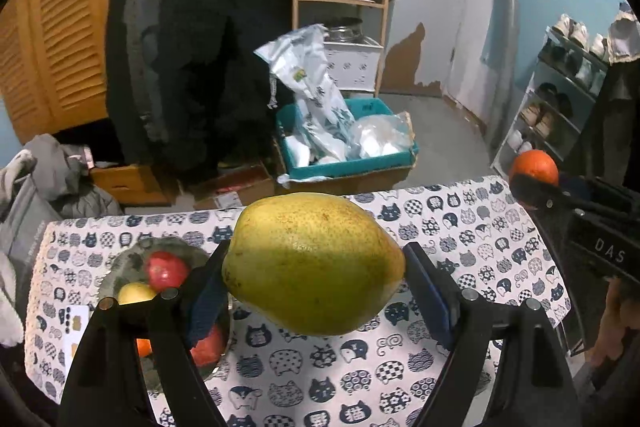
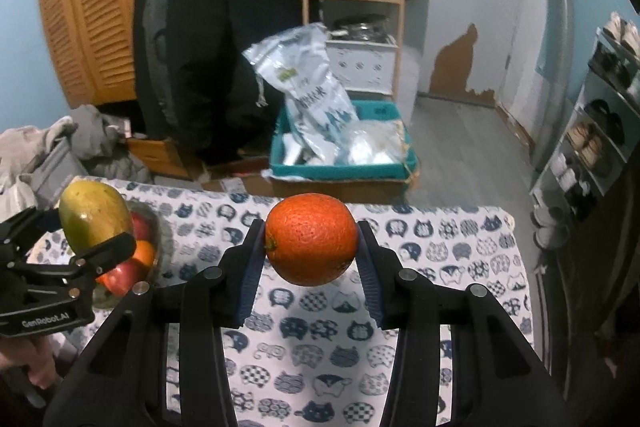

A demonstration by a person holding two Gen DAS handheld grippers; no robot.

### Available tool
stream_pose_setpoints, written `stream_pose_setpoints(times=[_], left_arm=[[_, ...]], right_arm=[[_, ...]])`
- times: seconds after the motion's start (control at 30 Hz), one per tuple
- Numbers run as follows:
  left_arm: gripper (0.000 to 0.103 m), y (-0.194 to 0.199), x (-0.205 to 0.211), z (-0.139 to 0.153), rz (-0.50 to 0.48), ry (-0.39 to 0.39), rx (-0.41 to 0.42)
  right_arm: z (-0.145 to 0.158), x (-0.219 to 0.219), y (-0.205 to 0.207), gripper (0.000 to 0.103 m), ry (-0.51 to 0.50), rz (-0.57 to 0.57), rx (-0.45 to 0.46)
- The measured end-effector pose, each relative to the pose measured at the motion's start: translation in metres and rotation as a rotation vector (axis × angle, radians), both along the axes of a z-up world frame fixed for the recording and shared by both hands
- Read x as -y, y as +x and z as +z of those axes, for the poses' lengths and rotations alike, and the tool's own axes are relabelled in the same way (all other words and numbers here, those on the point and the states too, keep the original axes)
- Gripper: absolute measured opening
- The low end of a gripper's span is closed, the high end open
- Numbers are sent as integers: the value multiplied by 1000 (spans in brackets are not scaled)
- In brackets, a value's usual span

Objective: Organize fruits
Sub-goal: 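Lift the pear with the left tool while the right tool carries the tangerine toward the bowl, then lower the pear into the bowl with the left tool while the right tool releases the tangerine there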

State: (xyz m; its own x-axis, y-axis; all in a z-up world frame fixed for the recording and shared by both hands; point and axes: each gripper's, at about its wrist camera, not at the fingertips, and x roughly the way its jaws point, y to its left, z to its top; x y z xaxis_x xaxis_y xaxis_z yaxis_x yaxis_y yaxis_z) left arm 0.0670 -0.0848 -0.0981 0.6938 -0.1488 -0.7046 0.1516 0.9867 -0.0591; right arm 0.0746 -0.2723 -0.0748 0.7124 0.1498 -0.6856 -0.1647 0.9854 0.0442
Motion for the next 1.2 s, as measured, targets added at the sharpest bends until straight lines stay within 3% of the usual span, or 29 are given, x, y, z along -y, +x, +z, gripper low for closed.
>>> stream_pose_setpoints(times=[0.53, 1.2], left_arm=[[85, -18, -78, 15, 152, -11, 49], [85, -18, -189, -20, 335, -25, -17]], right_arm=[[9, -89, 14, 43, 5, 156, 9], [-20, -218, 48, 43, 18, 331, -82]])
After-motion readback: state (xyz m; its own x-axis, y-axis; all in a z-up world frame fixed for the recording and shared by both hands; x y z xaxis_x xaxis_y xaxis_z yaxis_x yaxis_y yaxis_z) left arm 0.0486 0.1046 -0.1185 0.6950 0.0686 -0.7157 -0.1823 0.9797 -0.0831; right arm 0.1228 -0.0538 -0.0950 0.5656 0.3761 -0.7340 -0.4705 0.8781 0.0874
